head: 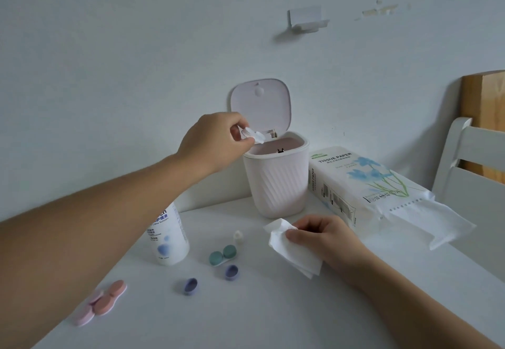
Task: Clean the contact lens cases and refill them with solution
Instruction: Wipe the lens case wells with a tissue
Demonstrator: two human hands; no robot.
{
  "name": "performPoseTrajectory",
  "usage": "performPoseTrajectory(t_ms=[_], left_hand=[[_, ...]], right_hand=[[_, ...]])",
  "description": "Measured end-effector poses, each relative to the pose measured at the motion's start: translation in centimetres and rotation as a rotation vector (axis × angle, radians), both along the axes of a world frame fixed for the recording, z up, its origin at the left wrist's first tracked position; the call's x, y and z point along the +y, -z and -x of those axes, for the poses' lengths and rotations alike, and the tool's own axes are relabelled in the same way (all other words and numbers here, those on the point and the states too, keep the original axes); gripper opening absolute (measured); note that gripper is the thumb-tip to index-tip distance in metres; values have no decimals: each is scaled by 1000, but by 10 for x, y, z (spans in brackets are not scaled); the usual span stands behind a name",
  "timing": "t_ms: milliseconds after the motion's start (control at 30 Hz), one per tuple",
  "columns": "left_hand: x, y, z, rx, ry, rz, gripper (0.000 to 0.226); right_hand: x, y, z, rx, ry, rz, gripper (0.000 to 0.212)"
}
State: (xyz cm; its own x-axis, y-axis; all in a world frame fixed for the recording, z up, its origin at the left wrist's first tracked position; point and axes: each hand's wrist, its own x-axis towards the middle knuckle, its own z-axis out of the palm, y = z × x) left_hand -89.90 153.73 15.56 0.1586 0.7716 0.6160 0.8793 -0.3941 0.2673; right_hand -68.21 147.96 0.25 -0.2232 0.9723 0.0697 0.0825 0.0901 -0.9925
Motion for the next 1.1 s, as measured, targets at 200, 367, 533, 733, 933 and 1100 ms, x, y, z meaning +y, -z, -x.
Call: performPoseTrajectory(t_ms=[200, 367, 533, 733, 933, 1100], left_hand=[[-65, 47, 23, -513, 132, 146, 14], [-122, 95, 51, -755, 177, 335, 18], [-143, 132, 70, -879, 263, 375, 23], [-139, 150, 72, -849, 338, 387, 30], [-142, 154, 68, -734, 318, 332, 28], [-141, 154, 67, -685, 294, 329, 30]], right_hand=[[-3, 2, 3, 0, 21, 8, 14], [-4, 1, 4, 4, 30, 2, 9], [-10, -20, 12, 104, -61, -17, 12], [-11, -49, 51, 88, -224, -90, 13], [-13, -28, 76, 115, -291, -47, 15], [-18, -12, 77, 133, -420, -15, 24]])
